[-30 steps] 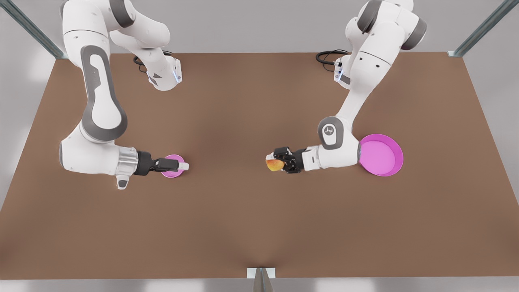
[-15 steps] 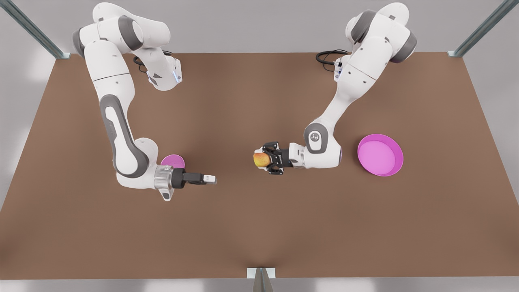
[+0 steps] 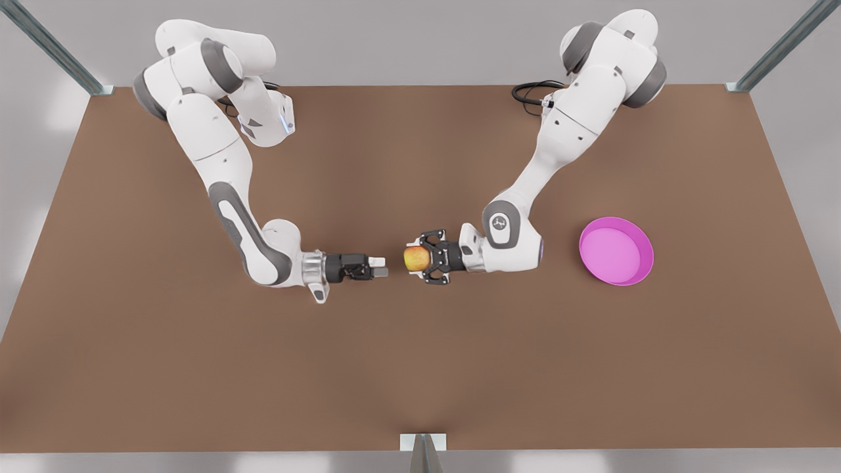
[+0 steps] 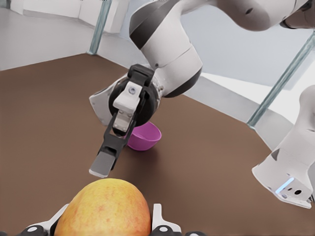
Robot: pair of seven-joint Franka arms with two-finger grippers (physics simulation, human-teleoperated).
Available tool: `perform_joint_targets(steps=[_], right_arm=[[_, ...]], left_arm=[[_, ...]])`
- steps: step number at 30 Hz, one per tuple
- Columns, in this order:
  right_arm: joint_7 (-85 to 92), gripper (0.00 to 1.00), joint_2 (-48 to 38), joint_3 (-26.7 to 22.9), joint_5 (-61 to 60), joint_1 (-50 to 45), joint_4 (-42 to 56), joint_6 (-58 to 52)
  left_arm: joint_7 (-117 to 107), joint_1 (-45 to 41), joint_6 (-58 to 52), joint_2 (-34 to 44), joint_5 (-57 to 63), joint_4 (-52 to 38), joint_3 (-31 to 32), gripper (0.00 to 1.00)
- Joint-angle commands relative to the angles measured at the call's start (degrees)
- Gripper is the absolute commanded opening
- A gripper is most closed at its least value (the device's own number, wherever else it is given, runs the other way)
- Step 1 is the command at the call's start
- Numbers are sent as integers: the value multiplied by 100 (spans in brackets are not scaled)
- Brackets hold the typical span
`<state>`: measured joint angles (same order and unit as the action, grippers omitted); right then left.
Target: Use the left arm to pick up the apple from the plate, transfer it to the gripper of the right arm, and then use the right arm to place it into the bowl
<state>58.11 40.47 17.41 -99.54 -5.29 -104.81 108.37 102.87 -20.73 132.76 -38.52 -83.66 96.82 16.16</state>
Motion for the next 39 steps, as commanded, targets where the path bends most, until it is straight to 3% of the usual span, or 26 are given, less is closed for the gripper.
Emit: perform_joint_targets(steps=[1,6,39], right_arm=[[2829,100,5,8,-442,-139,22,96],[2995,100,163,8,-988,-403,57,105],[3119,100,339,70,-830,-315,-92,-220]], left_arm=[[1569,-11,49,-50,-37,-49,1,74],[1561,-54,66,-94,-37,-137,1,74],[1543,-81,84,-129,-28,-173,1,74]])
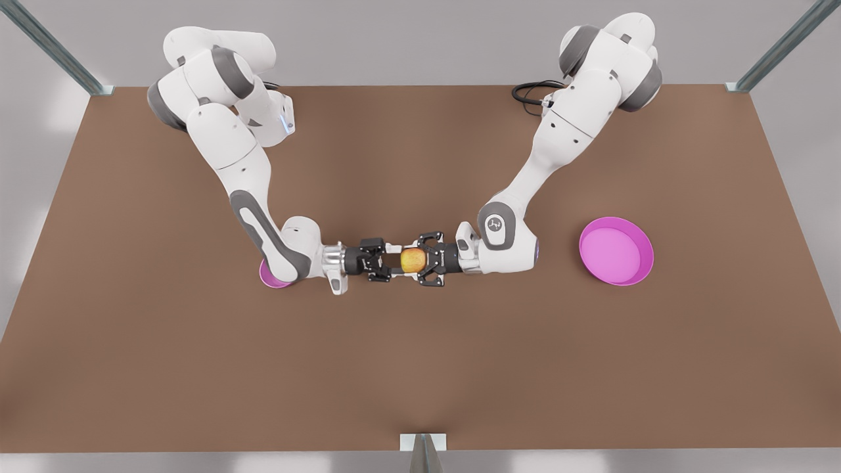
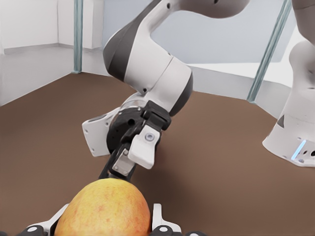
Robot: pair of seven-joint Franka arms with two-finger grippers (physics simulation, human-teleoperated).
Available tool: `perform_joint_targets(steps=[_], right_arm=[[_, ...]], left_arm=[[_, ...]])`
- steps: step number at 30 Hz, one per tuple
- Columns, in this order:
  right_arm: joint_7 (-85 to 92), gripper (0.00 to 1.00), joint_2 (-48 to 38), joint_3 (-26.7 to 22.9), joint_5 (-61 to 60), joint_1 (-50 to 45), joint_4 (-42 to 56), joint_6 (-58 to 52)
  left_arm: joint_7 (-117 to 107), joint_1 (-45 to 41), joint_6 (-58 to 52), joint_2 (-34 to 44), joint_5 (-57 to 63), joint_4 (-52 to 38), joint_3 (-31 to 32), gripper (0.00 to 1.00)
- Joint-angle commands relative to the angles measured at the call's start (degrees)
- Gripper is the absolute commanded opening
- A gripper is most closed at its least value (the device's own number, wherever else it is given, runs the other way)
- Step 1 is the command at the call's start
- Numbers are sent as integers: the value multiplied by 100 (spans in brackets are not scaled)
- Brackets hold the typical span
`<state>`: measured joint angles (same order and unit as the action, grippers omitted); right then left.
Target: Use the left arm to pick up the apple from the plate, transfer it to the gripper of the right arm, and then use the right arm to place it into the bowl
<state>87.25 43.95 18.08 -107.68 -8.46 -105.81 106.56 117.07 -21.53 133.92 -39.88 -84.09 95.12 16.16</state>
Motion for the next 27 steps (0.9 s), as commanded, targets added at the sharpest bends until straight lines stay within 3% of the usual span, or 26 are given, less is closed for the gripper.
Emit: perform_joint_targets(steps=[1,27], right_arm=[[187,100,-1,2,-34,-32,8,-30],[-1211,100,-10,46,-52,-208,51,462]], left_arm=[[132,0,-32,6,15,-2,1,74],[132,-18,-32,-3,24,-2,-7,74]])
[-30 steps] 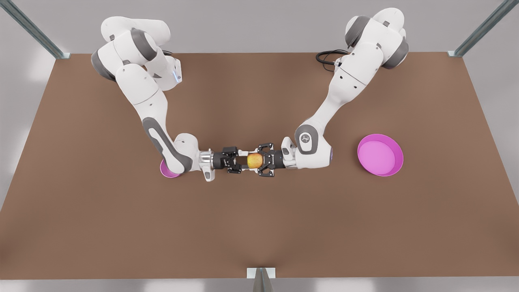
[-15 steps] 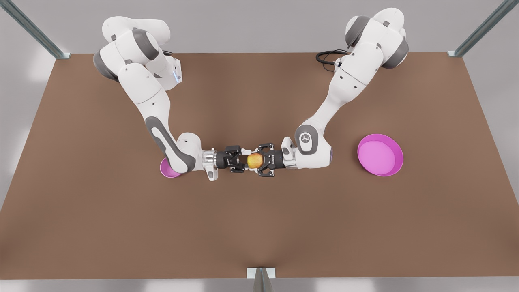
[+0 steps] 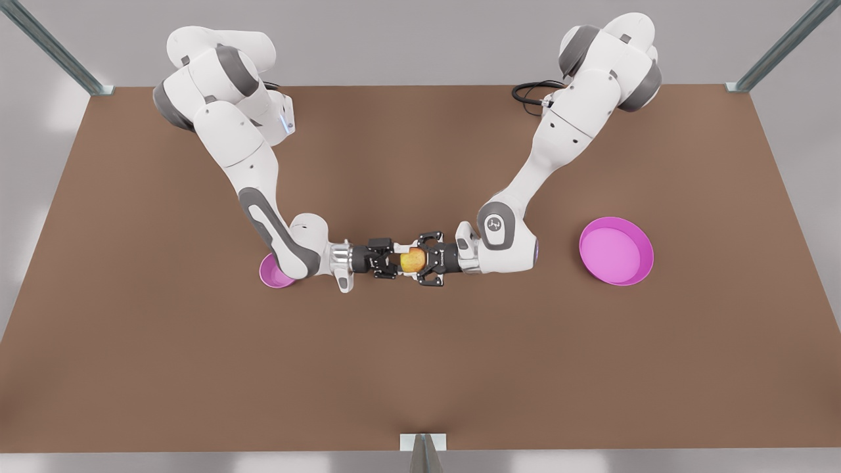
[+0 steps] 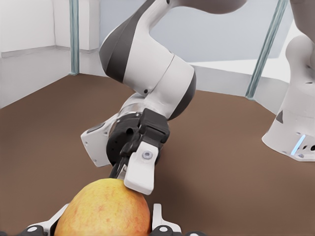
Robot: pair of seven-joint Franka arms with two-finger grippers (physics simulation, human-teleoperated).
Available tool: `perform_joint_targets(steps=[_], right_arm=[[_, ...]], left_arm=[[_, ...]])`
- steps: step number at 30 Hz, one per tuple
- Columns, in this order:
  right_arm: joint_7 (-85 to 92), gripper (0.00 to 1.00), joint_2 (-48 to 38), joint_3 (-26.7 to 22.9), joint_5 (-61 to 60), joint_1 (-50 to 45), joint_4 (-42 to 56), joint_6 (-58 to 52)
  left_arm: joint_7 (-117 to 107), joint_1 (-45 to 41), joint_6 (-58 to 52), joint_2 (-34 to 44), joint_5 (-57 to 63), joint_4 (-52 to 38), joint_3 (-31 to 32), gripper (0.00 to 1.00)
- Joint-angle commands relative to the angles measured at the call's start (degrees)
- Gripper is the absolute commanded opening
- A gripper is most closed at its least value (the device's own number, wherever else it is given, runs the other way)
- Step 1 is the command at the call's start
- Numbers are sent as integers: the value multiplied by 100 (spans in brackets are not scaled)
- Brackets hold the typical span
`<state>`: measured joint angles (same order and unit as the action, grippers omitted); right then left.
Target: Use the left arm to pick up the apple from the plate, transfer it to the gripper of the right arm, and then use the right arm to place it into the bowl
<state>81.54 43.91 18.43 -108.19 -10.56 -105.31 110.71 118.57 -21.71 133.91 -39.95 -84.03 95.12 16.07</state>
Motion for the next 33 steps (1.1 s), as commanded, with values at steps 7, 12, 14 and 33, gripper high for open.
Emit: perform_joint_targets(steps=[7,12,14,33], right_arm=[[-657,100,-58,117,0,36,-24,38],[-657,100,-40,126,-9,-17,55,214],[-639,100,-40,117,-255,-140,64,205],[-622,82,-32,117,-255,-140,116,284]], left_arm=[[-18,0,-32,-4,18,-2,1,74],[-18,0,-32,-12,18,-2,1,74],[-18,0,-32,-30,18,-2,1,74],[-18,-27,-32,-30,36,-2,1,74]])
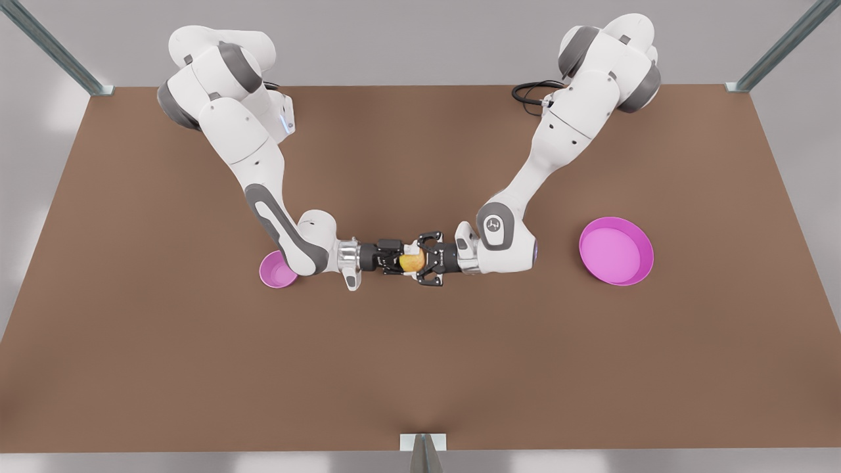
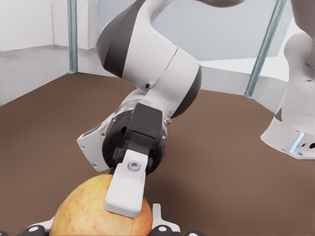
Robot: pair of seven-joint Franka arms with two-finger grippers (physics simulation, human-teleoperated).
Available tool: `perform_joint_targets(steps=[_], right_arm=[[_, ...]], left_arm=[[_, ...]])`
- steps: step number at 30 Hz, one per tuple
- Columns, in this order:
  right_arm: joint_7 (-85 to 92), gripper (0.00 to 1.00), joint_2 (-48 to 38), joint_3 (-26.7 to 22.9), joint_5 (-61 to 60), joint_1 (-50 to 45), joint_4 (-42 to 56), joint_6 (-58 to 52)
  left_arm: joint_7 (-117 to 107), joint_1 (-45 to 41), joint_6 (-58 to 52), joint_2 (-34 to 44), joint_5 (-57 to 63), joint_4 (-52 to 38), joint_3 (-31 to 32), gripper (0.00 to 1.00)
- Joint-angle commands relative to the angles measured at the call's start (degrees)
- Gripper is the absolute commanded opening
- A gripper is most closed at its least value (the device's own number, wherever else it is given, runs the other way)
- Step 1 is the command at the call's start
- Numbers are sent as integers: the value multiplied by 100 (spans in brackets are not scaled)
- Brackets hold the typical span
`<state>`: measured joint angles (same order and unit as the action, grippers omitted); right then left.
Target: Use the left arm to pick up the apple from the plate, transfer it to the gripper of the right arm, and then use the right arm to place it into the bowl
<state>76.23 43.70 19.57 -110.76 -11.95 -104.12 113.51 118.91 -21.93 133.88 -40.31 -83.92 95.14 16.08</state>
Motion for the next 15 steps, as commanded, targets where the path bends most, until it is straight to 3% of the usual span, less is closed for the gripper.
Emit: perform_joint_targets(steps=[1,3,4,15], right_arm=[[-91,79,-2,3,2,0,24,5],[-100,79,-2,3,2,0,33,14],[-100,79,-2,3,2,0,33,14],[-100,79,-10,3,19,0,68,128]], left_arm=[[-52,-13,-20,6,33,-4,1,74],[-52,-22,-20,14,42,5,1,78],[-70,-40,-20,15,68,5,1,89],[-114,101,-73,155,147,154,-8,89]])
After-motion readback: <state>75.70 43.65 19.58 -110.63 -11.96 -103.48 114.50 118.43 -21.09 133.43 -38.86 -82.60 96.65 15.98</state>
